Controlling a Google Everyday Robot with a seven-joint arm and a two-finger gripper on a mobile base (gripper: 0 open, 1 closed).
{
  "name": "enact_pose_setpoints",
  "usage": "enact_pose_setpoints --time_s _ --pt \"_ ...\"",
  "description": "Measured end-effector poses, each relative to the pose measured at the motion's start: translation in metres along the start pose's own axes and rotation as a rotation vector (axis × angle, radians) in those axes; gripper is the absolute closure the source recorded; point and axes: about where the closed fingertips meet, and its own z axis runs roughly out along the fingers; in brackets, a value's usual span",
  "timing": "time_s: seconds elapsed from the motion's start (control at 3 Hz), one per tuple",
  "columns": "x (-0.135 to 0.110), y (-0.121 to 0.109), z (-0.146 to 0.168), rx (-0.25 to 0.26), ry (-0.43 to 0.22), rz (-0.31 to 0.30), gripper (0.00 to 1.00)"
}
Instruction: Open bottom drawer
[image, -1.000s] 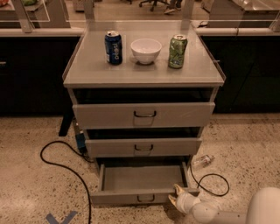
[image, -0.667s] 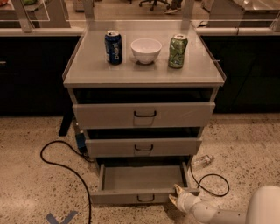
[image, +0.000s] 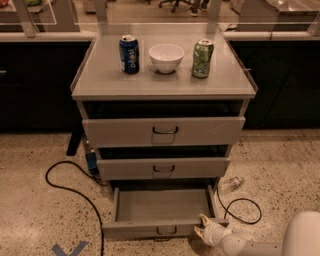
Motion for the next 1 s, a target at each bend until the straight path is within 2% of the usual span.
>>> enact_pose_setpoints --time_s 0.67,1.0 --pt "-0.006 -0.001 -0.005 0.000 0.000 0.000 1.00" --pt "0.007 0.011 -0.012 -0.005 0.015 0.019 1.00"
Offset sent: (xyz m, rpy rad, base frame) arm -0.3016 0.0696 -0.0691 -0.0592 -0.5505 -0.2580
